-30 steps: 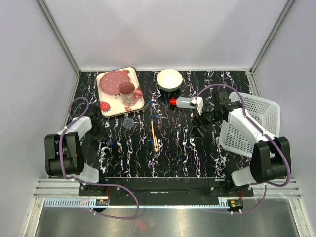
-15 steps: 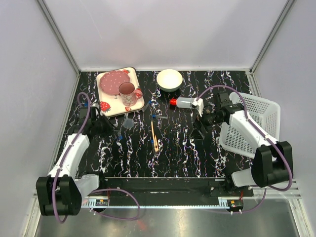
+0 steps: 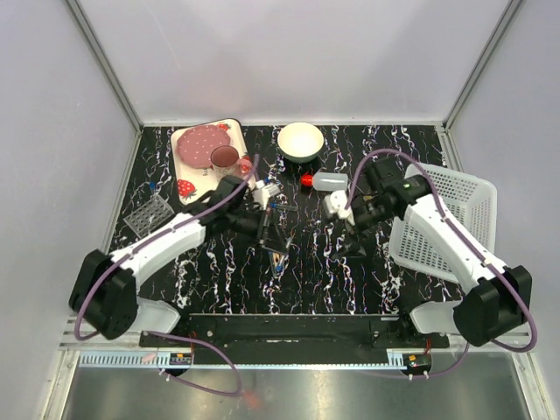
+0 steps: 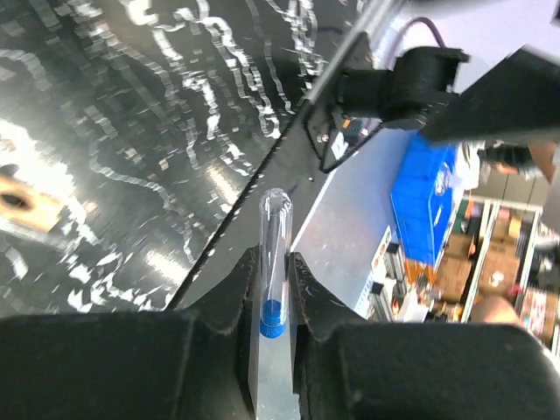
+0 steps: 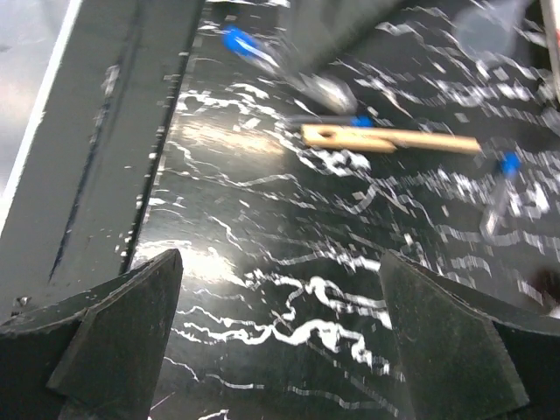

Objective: Organize the chemistry lab equipment

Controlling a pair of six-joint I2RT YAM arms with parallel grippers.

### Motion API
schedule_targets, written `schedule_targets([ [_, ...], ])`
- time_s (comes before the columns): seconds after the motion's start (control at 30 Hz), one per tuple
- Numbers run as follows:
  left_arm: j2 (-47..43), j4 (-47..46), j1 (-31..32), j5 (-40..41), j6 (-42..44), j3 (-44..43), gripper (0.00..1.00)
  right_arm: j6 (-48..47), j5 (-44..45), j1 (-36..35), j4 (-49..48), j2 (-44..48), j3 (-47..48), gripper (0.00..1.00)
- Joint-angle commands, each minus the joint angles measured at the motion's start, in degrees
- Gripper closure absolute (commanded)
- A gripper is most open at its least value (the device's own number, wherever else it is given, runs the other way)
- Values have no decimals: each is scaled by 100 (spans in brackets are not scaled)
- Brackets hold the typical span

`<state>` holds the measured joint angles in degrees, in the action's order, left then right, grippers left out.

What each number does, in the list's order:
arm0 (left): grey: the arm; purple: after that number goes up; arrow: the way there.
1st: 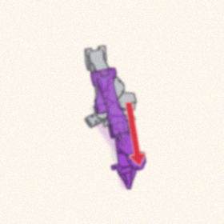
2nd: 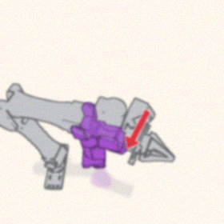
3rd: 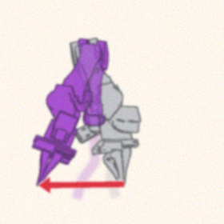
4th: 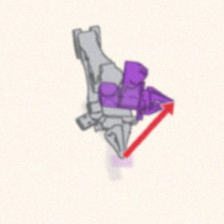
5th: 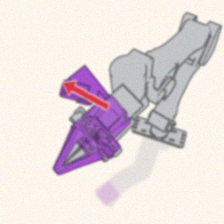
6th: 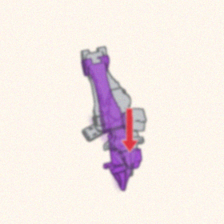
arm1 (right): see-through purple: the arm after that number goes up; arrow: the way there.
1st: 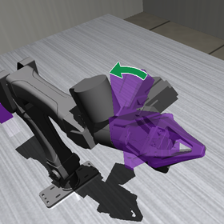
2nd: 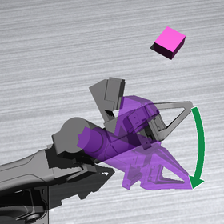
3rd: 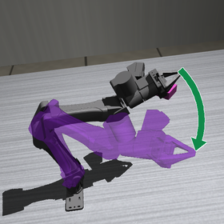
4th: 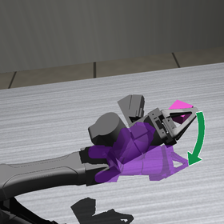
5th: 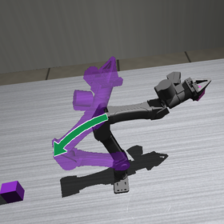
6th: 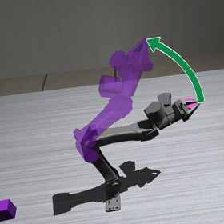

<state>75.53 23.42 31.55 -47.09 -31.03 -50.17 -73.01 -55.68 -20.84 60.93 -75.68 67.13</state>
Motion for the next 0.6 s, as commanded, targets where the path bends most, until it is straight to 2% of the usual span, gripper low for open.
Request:
schedule_targets([
  [0.0, 689, -461, 483, -880, 299, -782, 88, -1030, 468, -947, 771, 27, 239, 0],
  [0.03, 805, -461, 649, -1046, 342, -871, 88, -1100, 575, -1235, 798, 18, 300, 0],
  [0.13, 1192, -461, 904, -1284, 369, -1135, 89, -1154, 734, -1492, 886, -70, 502, 0],
  [0.33, 1517, -505, 1072, -1425, 326, -1267, 89, -1136, 1050, -1704, 745, -140, 547, 1],
  [0.57, 1579, -698, 1116, -1531, 202, -1328, 88, -925, 1524, -2152, 298, -193, 265, 14],
])
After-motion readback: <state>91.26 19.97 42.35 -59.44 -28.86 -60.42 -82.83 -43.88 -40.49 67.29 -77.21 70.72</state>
